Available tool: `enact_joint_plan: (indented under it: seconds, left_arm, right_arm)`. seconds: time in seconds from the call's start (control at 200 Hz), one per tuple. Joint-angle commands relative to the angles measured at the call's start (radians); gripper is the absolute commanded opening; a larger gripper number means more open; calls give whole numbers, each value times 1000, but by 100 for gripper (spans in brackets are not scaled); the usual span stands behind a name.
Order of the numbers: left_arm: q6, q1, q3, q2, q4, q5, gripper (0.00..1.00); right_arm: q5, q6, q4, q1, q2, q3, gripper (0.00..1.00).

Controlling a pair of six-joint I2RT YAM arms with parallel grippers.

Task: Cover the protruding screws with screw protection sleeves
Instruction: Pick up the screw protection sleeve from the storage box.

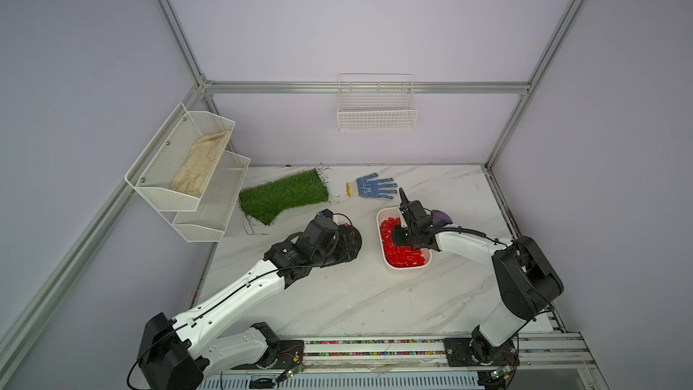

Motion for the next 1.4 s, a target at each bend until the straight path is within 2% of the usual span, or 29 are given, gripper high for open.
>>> enact_joint_plan:
  seconds: [0.0,0.795,1.395]
  left_arm:
    - [25,-3,51,-19,29,-11,60]
    - [15,-3,25,-46,28,-25,59]
    - [12,-2,17,-56,27,-35,59]
  right_arm:
    - [-11,10,45,-10,21,-15,28]
    - [-38,-13,91,-12,108,3,31]
    - [-55,-13,95,-12,95,-52,20]
